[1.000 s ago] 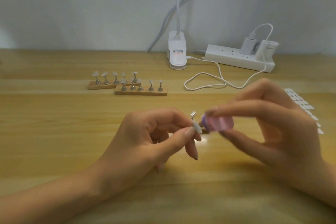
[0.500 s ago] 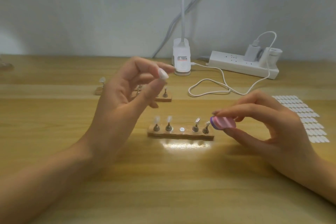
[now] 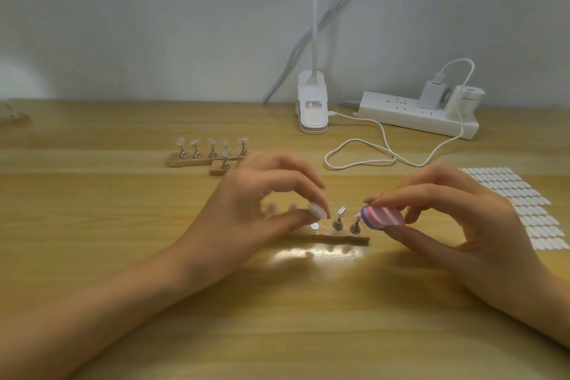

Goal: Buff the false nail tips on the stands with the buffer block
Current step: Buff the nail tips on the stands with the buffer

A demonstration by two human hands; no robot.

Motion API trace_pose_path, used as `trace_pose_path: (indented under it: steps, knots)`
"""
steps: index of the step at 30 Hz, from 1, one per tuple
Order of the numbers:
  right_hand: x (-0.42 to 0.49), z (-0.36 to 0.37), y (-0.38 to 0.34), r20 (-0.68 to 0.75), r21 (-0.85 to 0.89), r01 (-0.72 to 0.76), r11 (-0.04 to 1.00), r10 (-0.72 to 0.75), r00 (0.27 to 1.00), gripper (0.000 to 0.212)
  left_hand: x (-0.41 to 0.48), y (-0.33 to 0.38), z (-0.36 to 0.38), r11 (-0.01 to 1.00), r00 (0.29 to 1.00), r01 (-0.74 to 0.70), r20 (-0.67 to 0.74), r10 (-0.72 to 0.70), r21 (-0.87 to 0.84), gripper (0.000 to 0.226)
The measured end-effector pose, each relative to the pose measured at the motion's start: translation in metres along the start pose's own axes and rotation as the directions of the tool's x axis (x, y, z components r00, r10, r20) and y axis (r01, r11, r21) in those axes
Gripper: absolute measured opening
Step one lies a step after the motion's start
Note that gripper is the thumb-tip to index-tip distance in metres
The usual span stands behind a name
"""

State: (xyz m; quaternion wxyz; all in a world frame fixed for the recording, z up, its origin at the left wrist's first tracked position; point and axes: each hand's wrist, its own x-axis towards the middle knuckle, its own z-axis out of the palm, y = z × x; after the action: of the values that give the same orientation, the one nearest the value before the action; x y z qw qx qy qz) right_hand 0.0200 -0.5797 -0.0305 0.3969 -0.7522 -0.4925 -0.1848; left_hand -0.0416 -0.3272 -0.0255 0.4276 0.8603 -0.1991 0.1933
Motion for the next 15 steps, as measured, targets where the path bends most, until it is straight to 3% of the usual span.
trace_pose_path:
  steps: [5, 9, 15]
  knots:
    - [0.0004, 0.0005, 0.0009, 0.007, -0.005, 0.007, 1.000, -0.007, 1.000, 0.026, -0.0013, 0.0022, 0.0061, 0.993, 0.996, 0.054, 0.060, -0.061, 0.109, 0.019]
    - [0.0003, 0.0005, 0.0016, 0.016, 0.003, 0.003, 1.000, -0.003, 1.000, 0.025, 0.0004, -0.0002, 0.0067, 0.984, 0.978, 0.171, 0.110, -0.175, 0.042, 0.038]
    - [0.0009, 0.0004, 0.0024, 0.026, 0.003, -0.006, 1.000, 0.006, 1.000, 0.024, 0.0014, -0.0049, 0.0048, 0.971, 0.960, 0.240, 0.148, -0.237, -0.002, 0.045]
